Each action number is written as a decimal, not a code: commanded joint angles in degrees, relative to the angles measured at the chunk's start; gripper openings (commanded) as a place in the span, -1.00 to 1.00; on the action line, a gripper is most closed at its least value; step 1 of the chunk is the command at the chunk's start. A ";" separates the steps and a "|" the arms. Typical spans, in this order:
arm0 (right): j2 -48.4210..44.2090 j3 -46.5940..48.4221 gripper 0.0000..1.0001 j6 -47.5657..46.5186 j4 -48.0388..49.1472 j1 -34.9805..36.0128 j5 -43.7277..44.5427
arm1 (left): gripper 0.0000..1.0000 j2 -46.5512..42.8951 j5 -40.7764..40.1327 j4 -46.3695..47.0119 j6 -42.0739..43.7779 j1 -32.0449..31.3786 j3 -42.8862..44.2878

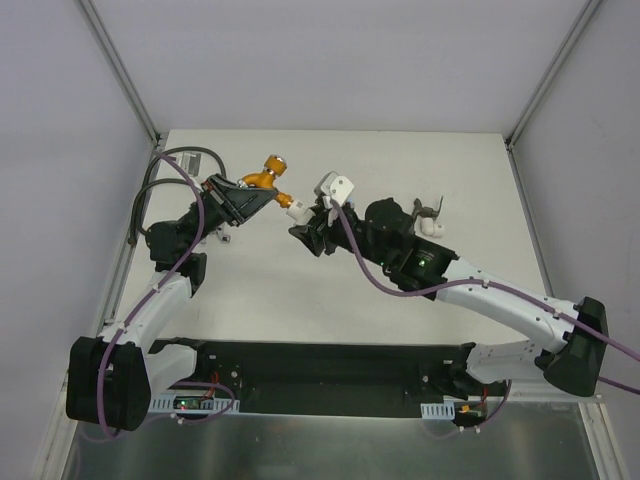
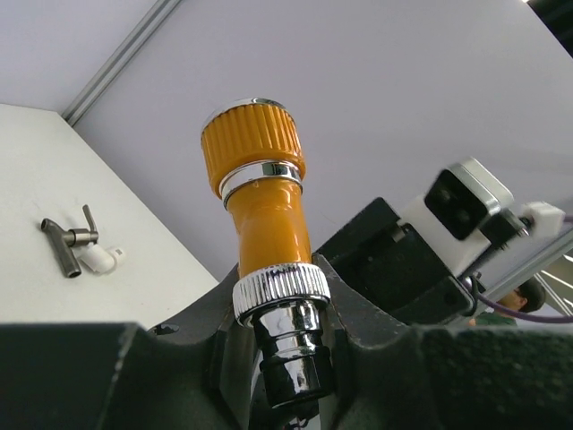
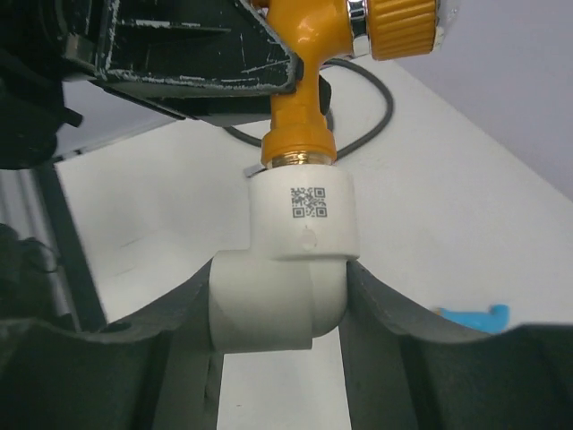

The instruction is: Install the water faucets

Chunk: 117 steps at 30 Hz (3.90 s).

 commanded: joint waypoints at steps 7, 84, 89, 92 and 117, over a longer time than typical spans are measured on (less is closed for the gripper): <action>-0.56 4.08 -0.96 39.55 7.12 -11.32 -28.48 | -1.00 -1.18 3.89 24.29 1.12 0.25 0.62; 1.56 -0.04 -0.97 -3.31 11.01 0.10 -3.88 | -1.00 0.40 3.19 -2.25 2.88 0.95 3.08; -1.25 -0.31 -0.97 12.25 11.09 -6.23 -20.47 | -1.00 0.92 3.63 6.69 0.60 0.95 2.47; -1.43 0.48 -0.97 20.07 11.44 -8.69 -26.72 | -1.00 1.54 4.42 12.05 -1.25 0.95 2.55; 19.66 4.96 -0.97 92.94 61.80 -19.24 -48.02 | -1.00 -2.50 5.83 24.56 1.56 0.07 1.32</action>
